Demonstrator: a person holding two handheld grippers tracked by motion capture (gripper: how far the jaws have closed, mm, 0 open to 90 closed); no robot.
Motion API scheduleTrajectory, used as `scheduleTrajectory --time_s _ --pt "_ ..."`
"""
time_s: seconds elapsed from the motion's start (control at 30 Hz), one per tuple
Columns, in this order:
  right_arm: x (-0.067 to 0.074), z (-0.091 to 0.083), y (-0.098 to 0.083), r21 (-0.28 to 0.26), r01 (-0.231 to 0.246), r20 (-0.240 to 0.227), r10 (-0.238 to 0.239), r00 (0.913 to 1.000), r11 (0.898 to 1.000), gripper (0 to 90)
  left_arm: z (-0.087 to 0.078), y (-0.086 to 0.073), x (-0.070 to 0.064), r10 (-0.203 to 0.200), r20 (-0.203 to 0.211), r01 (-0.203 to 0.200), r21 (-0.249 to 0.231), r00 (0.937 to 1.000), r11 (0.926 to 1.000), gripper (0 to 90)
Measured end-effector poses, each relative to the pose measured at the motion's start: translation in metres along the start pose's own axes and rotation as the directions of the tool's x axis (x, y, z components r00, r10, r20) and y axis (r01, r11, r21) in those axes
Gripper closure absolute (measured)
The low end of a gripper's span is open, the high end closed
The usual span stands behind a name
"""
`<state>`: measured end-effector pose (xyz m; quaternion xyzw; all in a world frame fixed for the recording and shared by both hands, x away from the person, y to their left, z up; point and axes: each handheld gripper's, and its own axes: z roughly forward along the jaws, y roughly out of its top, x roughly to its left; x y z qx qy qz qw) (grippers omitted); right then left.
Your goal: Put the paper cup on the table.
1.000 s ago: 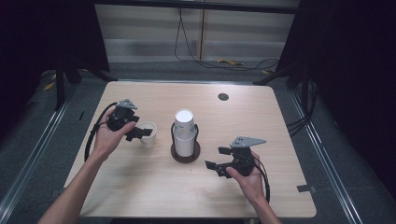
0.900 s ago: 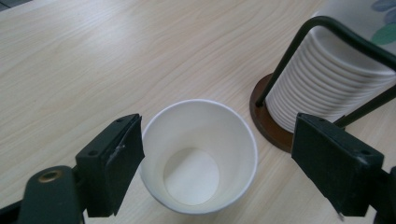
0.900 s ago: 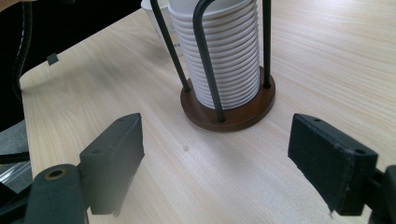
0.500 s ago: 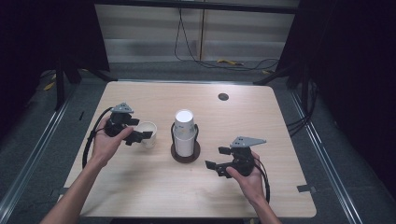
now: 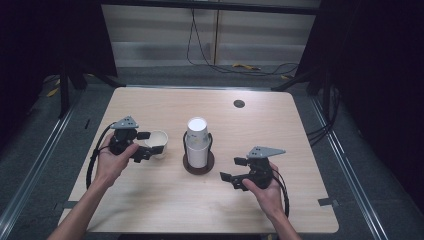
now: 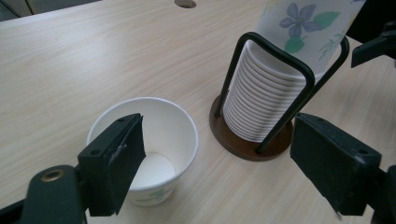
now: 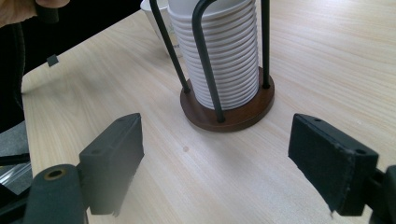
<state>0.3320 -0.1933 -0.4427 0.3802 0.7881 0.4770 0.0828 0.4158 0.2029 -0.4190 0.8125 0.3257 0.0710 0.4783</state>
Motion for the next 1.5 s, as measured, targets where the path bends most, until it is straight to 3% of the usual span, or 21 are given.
scheduleTrajectory --time_s 0.13,0.4,0.6,0.7,0.87,0.93,1.03,1.1,1.13,1.2,1.27,1.33,1.43,1.5 --pt "0.0 0.0 0.0 0.001 -0.002 0.001 0.002 1.0 1.0 17.7 -0.002 -0.006 -0.005 0.003 0.034 -0.003 -0.008 0.9994 1.0 17.8" --pt "0.0 0.0 0.0 0.0 0.001 0.0 -0.001 1.0 1.0 17.7 -0.005 -0.022 -0.017 0.014 0.022 -0.013 -0.032 0.9997 0.9994 18.9" --pt "0.001 0.001 -0.001 0.003 -0.004 0.001 0.004 1.0 1.0 17.7 -0.01 -0.034 -0.02 0.022 0.021 -0.022 -0.014 0.9995 0.9997 18.9" --pt "0.002 0.001 -0.001 -0.001 0.001 0.0 -0.001 1.0 1.0 17.7 -0.01 -0.042 -0.023 0.032 0.0 -0.032 -0.012 0.9995 0.9994 18.8" --pt "0.002 0.002 -0.001 -0.003 0.004 0.021 -0.004 0.9998 1.0 17.2 -0.011 -0.059 -0.028 0.004 0.018 -0.004 0.0 0.9998 1.0 18.8" --pt "0.003 0.002 -0.001 -0.008 0.003 0.029 -0.003 0.9996 1.0 17.2 -0.013 -0.065 -0.033 0.028 0.002 -0.028 0.01 0.9996 0.9996 18.4" --pt "0.004 0.004 -0.002 -0.001 0.009 0.03 -0.009 0.9995 1.0 17.2 -0.012 -0.074 -0.033 -0.017 0.029 0.017 -0.001 0.9994 0.9999 18.0" --pt "0.005 0.005 -0.002 0.001 0.008 0.032 -0.008 0.9995 1.0 17.2 -0.01 -0.08 -0.035 -0.023 0.019 0.023 0.005 0.9996 0.9997 18.0" --pt "0.005 0.006 -0.003 0.001 0.008 0.032 -0.009 0.9994 1.0 17.2 -0.009 -0.081 -0.035 -0.03 0.033 0.03 0.008 0.999 0.9995 18.1" --pt "0.005 0.007 -0.003 0.004 0.01 0.032 -0.01 0.9994 1.0 17.2 -0.008 -0.083 -0.037 -0.013 -0.001 0.013 0.017 0.9999 0.9998 18.1" --pt "0.005 0.007 -0.004 0.0 0.007 0.035 -0.007 0.9994 1.0 17.2 -0.007 -0.085 -0.038 -0.036 0.02 0.036 0.012 0.9991 0.9993 18.1" --pt "0.005 0.008 -0.007 0.006 0.007 0.038 -0.007 0.9992 1.0 17.1 -0.006 -0.087 -0.038 -0.029 -0.001 0.029 0.014 0.9996 0.9995 18.1" --pt "0.004 0.008 -0.008 0.005 0.003 0.052 -0.003 0.9986 1.0 15.6 -0.005 -0.09 -0.037 -0.055 0.019 0.054 0.007 0.9983 0.9985 18.0" --pt "0.004 0.008 -0.01 -0.002 0.0 0.07 0.0 0.9975 1.0 15.2 -0.003 -0.092 -0.038 -0.051 0.009 0.05 0.013 0.9987 0.9986 18.1"
